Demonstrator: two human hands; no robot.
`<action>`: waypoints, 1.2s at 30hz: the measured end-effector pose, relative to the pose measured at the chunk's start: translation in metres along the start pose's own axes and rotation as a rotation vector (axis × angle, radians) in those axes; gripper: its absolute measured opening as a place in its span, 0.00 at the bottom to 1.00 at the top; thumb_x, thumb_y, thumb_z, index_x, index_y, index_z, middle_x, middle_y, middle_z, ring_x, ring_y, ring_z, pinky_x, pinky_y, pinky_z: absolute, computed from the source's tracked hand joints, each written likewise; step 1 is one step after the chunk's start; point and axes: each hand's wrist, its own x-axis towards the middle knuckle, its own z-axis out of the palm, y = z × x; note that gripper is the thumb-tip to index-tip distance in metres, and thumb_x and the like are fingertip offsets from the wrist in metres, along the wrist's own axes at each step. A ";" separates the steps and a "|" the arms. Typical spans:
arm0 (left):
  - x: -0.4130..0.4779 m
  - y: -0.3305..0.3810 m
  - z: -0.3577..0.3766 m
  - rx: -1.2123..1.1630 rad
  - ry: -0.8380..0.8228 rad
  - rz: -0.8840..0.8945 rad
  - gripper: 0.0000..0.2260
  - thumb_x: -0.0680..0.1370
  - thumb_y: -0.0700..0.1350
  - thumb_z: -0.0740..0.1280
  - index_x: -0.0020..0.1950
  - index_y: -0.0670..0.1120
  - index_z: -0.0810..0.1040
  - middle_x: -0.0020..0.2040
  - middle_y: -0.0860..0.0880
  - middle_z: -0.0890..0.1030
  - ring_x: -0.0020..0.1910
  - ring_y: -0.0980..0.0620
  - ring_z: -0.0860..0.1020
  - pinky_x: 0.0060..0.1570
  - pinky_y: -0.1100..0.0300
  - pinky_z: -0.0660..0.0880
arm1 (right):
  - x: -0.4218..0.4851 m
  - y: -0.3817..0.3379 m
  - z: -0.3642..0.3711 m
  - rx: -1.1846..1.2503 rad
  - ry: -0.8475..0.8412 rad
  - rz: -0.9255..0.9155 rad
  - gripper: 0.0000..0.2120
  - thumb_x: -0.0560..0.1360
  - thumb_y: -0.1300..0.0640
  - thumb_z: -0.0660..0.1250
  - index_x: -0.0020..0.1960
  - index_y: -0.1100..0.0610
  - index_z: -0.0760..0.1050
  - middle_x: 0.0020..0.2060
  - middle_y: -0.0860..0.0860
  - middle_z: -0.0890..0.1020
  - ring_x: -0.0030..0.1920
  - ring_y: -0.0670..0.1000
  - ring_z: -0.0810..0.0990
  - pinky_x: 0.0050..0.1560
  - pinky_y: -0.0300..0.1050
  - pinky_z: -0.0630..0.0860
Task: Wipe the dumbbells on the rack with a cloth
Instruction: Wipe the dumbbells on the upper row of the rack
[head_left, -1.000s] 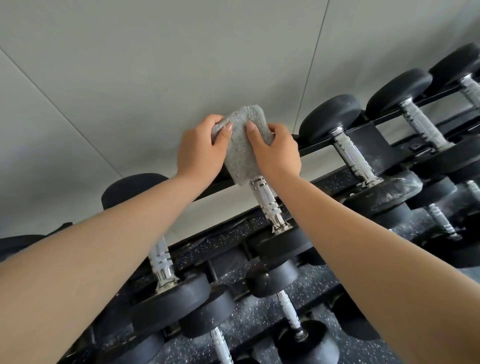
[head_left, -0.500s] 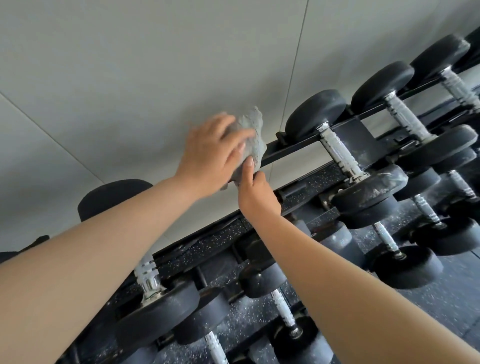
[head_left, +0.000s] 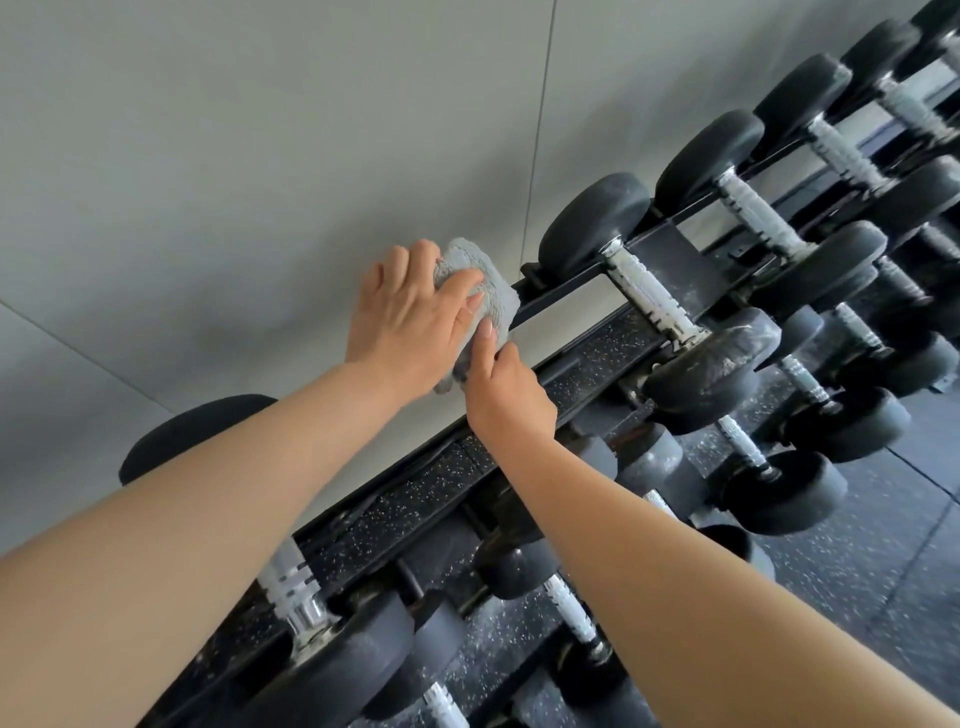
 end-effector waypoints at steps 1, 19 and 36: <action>-0.004 -0.001 0.000 0.043 0.038 0.013 0.18 0.79 0.54 0.53 0.56 0.49 0.80 0.49 0.41 0.76 0.44 0.41 0.73 0.42 0.51 0.70 | -0.002 -0.001 -0.001 -0.021 0.003 -0.005 0.33 0.80 0.34 0.36 0.59 0.55 0.71 0.48 0.53 0.78 0.47 0.57 0.75 0.47 0.52 0.68; 0.003 0.001 0.014 -0.056 -0.044 0.320 0.19 0.79 0.48 0.54 0.64 0.43 0.76 0.60 0.43 0.79 0.65 0.42 0.73 0.64 0.43 0.66 | -0.001 -0.003 0.001 0.043 0.149 0.012 0.24 0.83 0.41 0.40 0.56 0.54 0.69 0.47 0.51 0.79 0.49 0.57 0.76 0.47 0.51 0.67; 0.057 0.014 -0.001 0.000 -0.449 0.274 0.14 0.81 0.48 0.54 0.60 0.47 0.74 0.59 0.46 0.75 0.59 0.42 0.72 0.47 0.52 0.67 | 0.006 -0.001 0.003 0.023 0.166 0.182 0.24 0.84 0.44 0.40 0.75 0.51 0.59 0.66 0.53 0.74 0.63 0.58 0.73 0.49 0.50 0.60</action>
